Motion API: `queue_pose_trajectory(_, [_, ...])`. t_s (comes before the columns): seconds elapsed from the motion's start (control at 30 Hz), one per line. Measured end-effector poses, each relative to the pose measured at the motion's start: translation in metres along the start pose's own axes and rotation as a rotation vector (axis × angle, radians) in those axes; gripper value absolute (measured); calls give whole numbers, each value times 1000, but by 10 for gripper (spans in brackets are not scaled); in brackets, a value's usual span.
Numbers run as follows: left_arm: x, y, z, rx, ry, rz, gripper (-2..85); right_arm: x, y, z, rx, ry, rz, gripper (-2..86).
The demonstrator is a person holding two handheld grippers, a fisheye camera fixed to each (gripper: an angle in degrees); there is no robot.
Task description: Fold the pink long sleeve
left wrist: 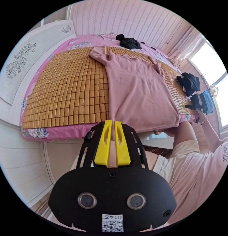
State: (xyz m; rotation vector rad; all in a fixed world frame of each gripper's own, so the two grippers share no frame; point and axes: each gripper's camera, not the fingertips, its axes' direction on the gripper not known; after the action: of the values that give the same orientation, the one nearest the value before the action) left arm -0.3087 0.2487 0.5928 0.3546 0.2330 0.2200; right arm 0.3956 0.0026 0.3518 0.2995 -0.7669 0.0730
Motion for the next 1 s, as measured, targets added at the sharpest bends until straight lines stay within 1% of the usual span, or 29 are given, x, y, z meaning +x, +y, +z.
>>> queue_pose_trajectory(0.1, [30,-47,24,5,101,120,3,24,-56,-24,121,62,13,88])
queue_pose_trajectory(0.17, [62,-86,54,13,197,220,13,39,-97,-33,161,70,33,99])
queue_pose_trajectory(0.23, [86,-114,76,7,266,278,23,63,-152,-42,184,36,80,100])
queue_pose_trajectory(0.33, [124,-157,102,3,326,385,35,100,-196,-53,261,-49,205,106])
queue_pose_trajectory(0.43, [150,-194,114,28,358,454,44,124,-213,-52,267,-76,317,109])
queue_pose_trajectory(0.5, [160,-210,117,45,385,475,45,126,-216,-47,223,-87,299,94])
queue_pose_trajectory(0.6, [168,-226,124,61,414,480,47,120,-212,-56,187,-84,255,56])
queue_pose_trajectory(0.67, [172,-230,127,69,417,470,48,106,-197,-85,298,-121,225,42])
queue_pose_trajectory(0.7, [173,-230,126,74,419,467,48,86,-176,-111,426,-149,160,39])
queue_pose_trajectory(0.73, [174,-229,125,90,425,459,49,59,-151,-132,493,-186,48,40])
queue_pose_trajectory(0.77, [174,-227,123,112,429,447,49,44,-138,-139,501,-203,-27,40])
queue_pose_trajectory(0.83, [174,-221,121,148,409,421,49,-9,-79,-150,425,-187,-281,62])
queue_pose_trajectory(0.87, [175,-218,123,155,398,410,50,-16,-64,-149,405,-167,-317,72])
queue_pose_trajectory(0.9, [176,-217,125,148,398,406,50,-21,-38,-147,378,-104,-328,86])
queue_pose_trajectory(0.93, [178,-217,130,119,407,397,51,-12,-17,-146,369,-26,-277,93])
queue_pose_trajectory(0.97, [182,-217,134,92,417,389,52,-4,-8,-146,373,9,-239,95])
queue_pose_trajectory(1.0, [185,-216,136,84,419,386,52,17,3,-150,380,49,-132,99])
